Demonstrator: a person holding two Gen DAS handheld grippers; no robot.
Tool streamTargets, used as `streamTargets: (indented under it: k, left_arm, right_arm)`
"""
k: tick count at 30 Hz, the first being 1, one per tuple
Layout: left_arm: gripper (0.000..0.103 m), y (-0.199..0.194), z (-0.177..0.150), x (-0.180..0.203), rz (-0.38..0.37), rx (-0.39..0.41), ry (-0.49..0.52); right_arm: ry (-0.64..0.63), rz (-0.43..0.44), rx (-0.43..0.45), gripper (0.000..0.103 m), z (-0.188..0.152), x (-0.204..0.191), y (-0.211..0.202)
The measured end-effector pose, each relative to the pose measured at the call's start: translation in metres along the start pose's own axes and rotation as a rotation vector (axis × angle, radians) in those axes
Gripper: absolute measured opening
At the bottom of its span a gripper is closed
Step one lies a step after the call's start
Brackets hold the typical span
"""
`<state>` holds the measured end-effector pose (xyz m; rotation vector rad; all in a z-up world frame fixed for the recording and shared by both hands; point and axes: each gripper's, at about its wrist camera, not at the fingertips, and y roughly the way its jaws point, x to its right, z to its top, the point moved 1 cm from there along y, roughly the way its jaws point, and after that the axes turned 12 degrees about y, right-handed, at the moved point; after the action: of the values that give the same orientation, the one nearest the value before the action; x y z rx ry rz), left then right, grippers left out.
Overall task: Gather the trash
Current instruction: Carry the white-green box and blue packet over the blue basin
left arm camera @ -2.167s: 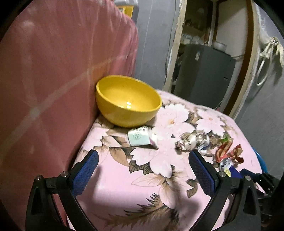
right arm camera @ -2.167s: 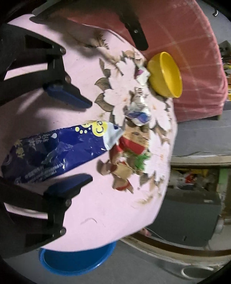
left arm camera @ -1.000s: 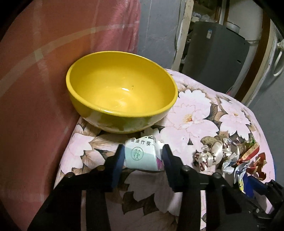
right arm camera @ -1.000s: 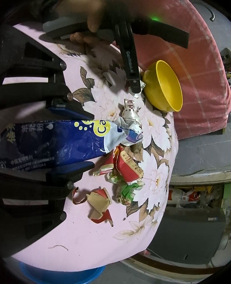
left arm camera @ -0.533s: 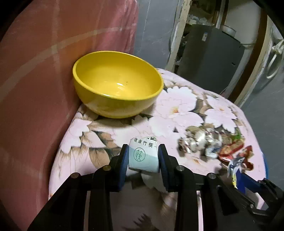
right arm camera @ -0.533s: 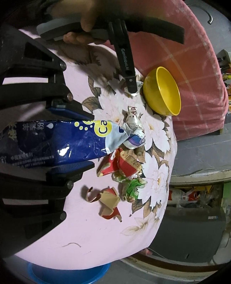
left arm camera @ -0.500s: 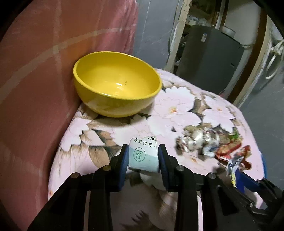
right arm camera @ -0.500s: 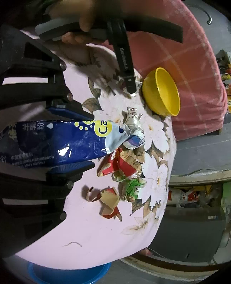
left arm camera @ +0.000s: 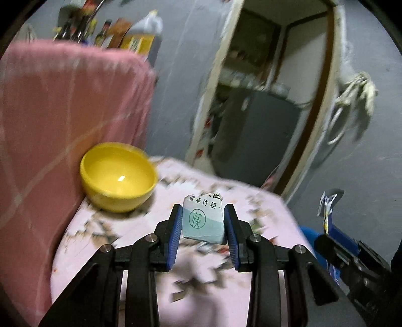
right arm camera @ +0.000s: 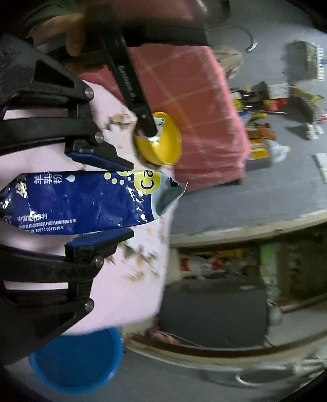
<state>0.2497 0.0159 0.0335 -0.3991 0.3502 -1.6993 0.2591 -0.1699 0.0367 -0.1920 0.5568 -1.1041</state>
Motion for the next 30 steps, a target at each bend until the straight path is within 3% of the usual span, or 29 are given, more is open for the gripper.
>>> streamTargets:
  k: [7,14,24,30]
  left_arm:
    - [0.029,-0.020,0.029,0.054,-0.077,0.165,0.063]
    - [0.030,-0.029,0.053,0.112,-0.158,0.250,0.140]
    - [0.031,-0.008,0.060,0.184,-0.241,0.259,0.235]
    - [0.032,0.019,0.056,0.215,-0.282,0.207,0.265]
  right_arm:
    - [-0.023,-0.059,0.198,0.053,0.032,0.019,-0.053]
    - [-0.022,-0.127,0.316,0.053,0.053,0.051,-0.093]
    - [0.037,-0.205,0.360,0.053,0.056,0.112,-0.122]
    - [0.081,-0.243,0.343,0.053,0.052,0.148,-0.123]
